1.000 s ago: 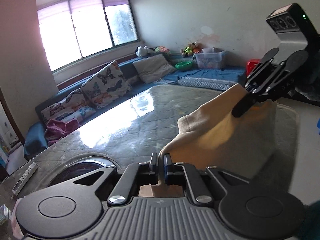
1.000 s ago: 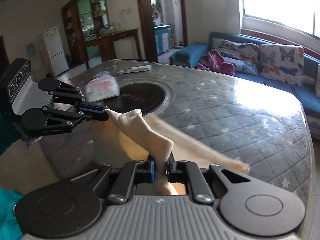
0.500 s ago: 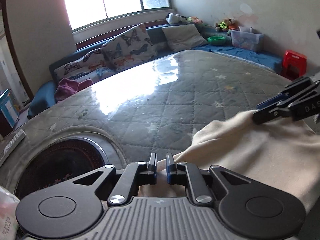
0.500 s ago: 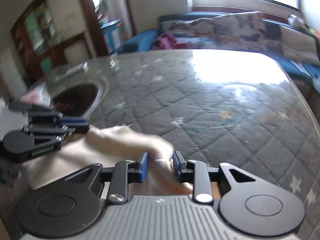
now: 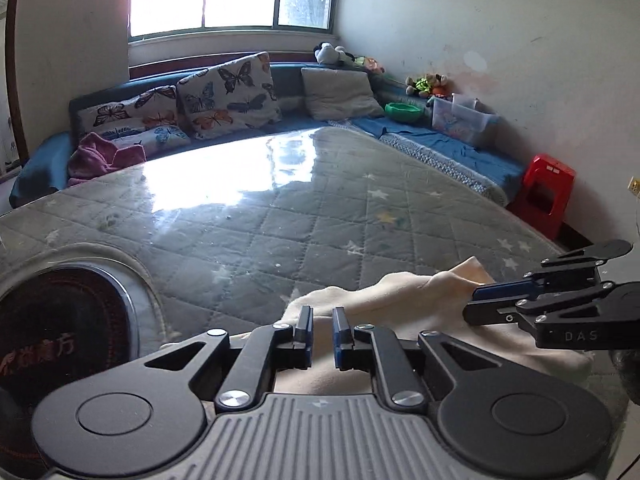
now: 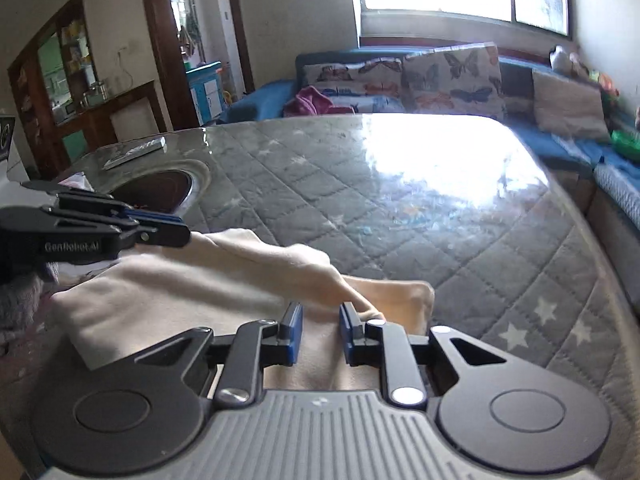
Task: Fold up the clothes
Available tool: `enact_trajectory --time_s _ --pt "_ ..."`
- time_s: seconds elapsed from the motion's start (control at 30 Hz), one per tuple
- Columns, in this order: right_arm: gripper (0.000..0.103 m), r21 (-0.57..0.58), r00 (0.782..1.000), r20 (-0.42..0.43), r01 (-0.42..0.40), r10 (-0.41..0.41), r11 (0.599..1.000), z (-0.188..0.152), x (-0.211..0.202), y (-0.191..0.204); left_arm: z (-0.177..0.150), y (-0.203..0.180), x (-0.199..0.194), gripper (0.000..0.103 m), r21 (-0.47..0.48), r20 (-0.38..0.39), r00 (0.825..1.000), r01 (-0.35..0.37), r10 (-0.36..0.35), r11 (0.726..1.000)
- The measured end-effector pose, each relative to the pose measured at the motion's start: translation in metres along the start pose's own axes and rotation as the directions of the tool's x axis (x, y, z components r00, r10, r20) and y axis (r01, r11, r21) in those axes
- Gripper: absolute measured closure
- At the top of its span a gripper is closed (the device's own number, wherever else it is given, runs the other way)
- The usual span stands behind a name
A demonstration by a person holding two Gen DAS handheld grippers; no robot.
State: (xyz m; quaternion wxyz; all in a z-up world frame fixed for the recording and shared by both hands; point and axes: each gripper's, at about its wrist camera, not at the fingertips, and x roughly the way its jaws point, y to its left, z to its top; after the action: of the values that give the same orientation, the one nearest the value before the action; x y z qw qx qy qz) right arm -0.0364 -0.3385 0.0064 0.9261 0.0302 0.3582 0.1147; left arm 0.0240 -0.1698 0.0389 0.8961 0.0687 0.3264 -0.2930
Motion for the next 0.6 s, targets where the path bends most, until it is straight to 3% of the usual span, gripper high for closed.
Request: enact_trajectory --time_s 0.1,0.33,0.4,0.5,0.6 --pt "0.092 0.011 1.0 -0.007 0.022 -0.022 1.0 0.0 0.008 -0.005 -0.002 0.006 0.016 0.092 -0.027 -0.037 0.999 -0.021 0.02 0.999" --pt "0.091 -0.016 0.998 0.046 0.032 -0.031 0.999 0.015 0.008 0.006 -0.006 0.008 0.022 0.091 -0.041 -0.033 0.999 -0.031 0.03 0.999" --pt "0.091 -0.029 1.0 0.029 0.002 -0.001 1.0 0.02 0.019 0.012 -0.006 0.008 0.023 0.091 -0.043 -0.033 0.999 -0.031 0.03 0.999" --pt "0.091 -0.055 0.999 -0.006 0.05 -0.05 0.997 0.021 0.039 0.015 -0.005 0.011 0.023 0.091 -0.057 -0.033 0.999 -0.029 0.027 0.998" --pt "0.093 -0.041 0.999 0.004 0.046 -0.046 0.998 0.023 0.041 0.012 -0.004 0.013 0.023 0.091 -0.067 -0.032 0.999 -0.026 0.024 0.997"
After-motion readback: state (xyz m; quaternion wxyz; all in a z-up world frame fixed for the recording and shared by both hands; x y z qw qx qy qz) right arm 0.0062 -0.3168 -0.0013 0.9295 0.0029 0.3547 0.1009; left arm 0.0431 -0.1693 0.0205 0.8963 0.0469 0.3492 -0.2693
